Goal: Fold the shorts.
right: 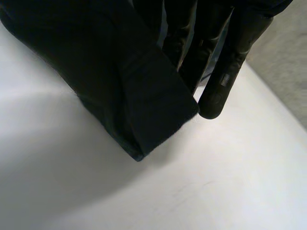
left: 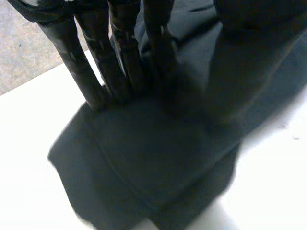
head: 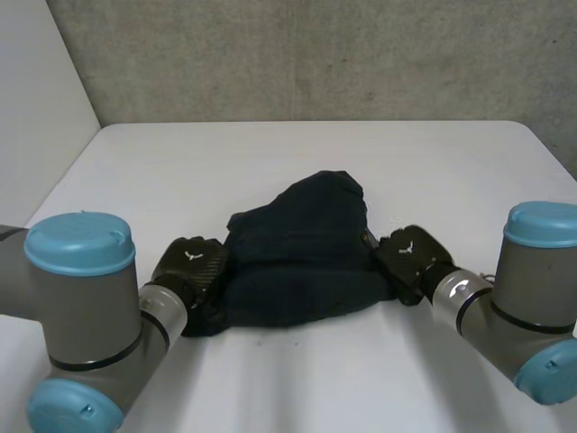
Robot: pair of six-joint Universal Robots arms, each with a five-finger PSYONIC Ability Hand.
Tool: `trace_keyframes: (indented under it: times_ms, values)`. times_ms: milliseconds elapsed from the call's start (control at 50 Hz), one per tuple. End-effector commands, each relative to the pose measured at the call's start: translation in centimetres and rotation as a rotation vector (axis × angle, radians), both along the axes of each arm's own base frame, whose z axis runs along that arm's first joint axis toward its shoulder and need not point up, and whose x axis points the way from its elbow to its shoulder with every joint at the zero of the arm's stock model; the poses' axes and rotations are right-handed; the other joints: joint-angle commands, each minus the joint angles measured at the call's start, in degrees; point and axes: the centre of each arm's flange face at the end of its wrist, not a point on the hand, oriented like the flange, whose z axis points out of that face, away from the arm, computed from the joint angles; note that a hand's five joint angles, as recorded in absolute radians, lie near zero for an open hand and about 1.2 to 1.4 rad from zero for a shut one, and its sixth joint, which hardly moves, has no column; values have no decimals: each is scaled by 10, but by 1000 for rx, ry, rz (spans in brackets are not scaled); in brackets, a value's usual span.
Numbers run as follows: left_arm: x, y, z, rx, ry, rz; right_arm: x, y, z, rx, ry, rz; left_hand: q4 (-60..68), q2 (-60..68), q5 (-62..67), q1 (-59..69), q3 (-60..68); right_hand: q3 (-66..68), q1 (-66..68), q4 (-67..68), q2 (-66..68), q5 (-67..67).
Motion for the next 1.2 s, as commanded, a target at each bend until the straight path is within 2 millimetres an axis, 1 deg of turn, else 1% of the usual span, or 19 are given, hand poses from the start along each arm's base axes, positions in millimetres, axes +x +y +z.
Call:
trace_keyframes:
  times_ms: [20,140,220,360,440,520,580,660,680,700,740,760,800,840,900,980,1000,1080,1200]
  values:
    - [-2,-4,4,-54,-87,-51,-5,4,51,-51,-86,-56,278,270,284,276,273,128,258,121,129,155]
    - [6,3,58,-162,-57,-62,-16,27,93,51,-44,-89,278,270,284,276,273,128,258,121,129,155]
    - [8,12,80,-147,-59,-97,-25,48,104,189,54,-102,278,270,284,276,273,128,258,121,129,155]
    - [14,12,86,-40,-134,-129,-29,57,109,212,209,-55,278,270,284,276,273,128,258,121,129,155]
    - [12,-10,66,-15,-207,-130,-20,42,84,250,279,-13,278,270,284,276,273,128,258,121,129,155]
    - [0,-48,51,-50,-273,-143,0,21,66,236,301,-6,278,270,284,276,273,128,258,121,129,155]
    - [-10,-73,59,-124,-268,-126,15,3,73,131,282,-21,278,270,284,276,273,128,258,121,129,155]
    - [-27,-116,115,-378,-185,-54,36,-43,121,-181,124,-113,278,270,284,276,273,128,258,121,129,155]
    - [-32,-129,150,-518,-123,-20,43,-59,151,-327,7,-152,278,270,284,276,273,128,258,121,129,155]
    - [-34,-134,170,-595,-88,-4,46,-66,168,-402,-63,-169,278,270,284,276,273,128,258,121,129,155]
    - [-36,-138,209,-746,-9,26,49,-74,202,-544,-207,-195,278,270,284,276,273,128,258,121,129,155]
    - [-37,-139,241,-879,61,50,49,-75,235,-672,-341,-213,278,270,284,276,273,128,258,121,129,155]
    - [-37,-139,260,-972,111,73,46,-71,259,-762,-429,-221,278,270,284,276,273,128,258,121,129,155]
    - [-42,-133,272,-1042,157,75,43,-65,264,-775,-444,-229,278,270,284,276,273,128,258,121,129,155]
    - [-45,-122,264,-997,154,57,45,-62,247,-722,-410,-221,278,270,284,276,273,128,258,121,129,155]
    - [-41,-100,218,-779,134,24,49,-50,205,-589,-333,-200,-92,-100,-87,-95,-98,128,258,121,129,155]
    - [-37,-94,196,-683,145,20,51,-44,191,-549,-308,-187,-191,-200,-186,-194,-197,128,258,121,129,155]
    - [-28,-80,142,-449,206,33,51,-37,169,-488,-264,-184,-327,-335,-321,-329,-332,128,258,121,129,155]
    - [-19,-56,91,-158,312,86,50,-38,169,-504,-240,-191,-330,-339,-325,-333,-336,128,258,121,129,155]
